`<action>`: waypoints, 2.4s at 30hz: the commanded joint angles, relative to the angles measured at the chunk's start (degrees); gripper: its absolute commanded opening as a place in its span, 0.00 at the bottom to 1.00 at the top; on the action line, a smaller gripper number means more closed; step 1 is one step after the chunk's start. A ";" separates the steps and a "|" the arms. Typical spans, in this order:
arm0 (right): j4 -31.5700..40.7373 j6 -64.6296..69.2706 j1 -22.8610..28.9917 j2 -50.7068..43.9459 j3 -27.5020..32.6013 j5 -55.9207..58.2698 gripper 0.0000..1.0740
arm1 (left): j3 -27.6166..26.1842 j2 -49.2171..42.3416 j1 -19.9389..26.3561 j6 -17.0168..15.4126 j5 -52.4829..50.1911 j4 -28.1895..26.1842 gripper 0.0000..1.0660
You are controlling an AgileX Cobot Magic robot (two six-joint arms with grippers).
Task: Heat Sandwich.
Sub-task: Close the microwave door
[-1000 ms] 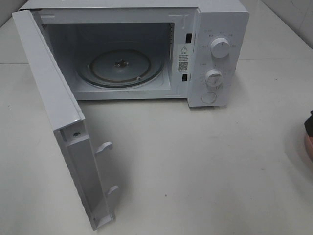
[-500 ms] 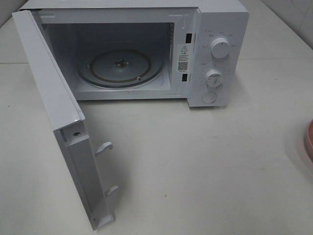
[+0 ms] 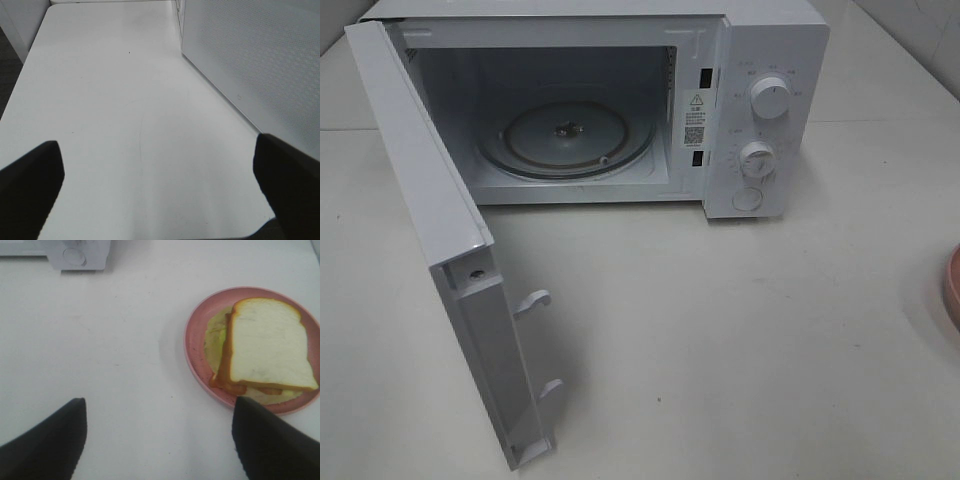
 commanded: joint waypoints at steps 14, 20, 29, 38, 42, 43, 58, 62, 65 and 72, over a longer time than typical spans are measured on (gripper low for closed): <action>1.72 -4.53 -9.45 -15.70 1.49 1.72 0.71 | 0.11 -0.92 -0.06 -0.34 -0.74 -0.11 0.92; 2.35 -6.47 -9.45 -21.26 2.58 3.27 0.71 | 0.11 -0.92 -0.06 -0.34 -0.74 -0.11 0.92; 3.50 -7.68 -9.45 -21.60 2.58 3.21 0.71 | 0.11 -0.92 -0.06 -0.34 -0.74 -0.11 0.92; 3.50 -7.68 -9.45 -21.60 2.58 3.21 0.70 | 0.11 -0.92 -0.06 -0.34 -0.74 -0.11 0.92; 3.50 -7.68 -9.45 -21.60 2.58 3.21 0.70 | 0.11 -0.92 -0.06 -0.34 -0.74 -0.11 0.92; 3.50 -7.68 -9.45 -21.60 2.58 3.21 0.70 | 0.11 -0.92 -0.06 -0.34 -0.74 -0.11 0.92; 3.50 -7.68 -9.45 -21.60 2.58 3.21 0.70 | 0.11 -0.92 -0.06 -0.34 -0.74 -0.11 0.92; 3.50 -7.68 -9.45 -21.60 2.58 3.21 0.70 | 0.11 -0.92 -0.06 -0.34 -0.74 -0.11 0.92; 3.50 -7.68 -9.45 -21.60 2.58 3.21 0.70 | 0.11 -0.92 -0.06 -0.34 -0.74 -0.11 0.92; 3.50 -7.68 -9.45 -21.60 2.58 3.21 0.70 | 0.11 -0.92 -0.06 -0.34 -0.74 -0.23 0.92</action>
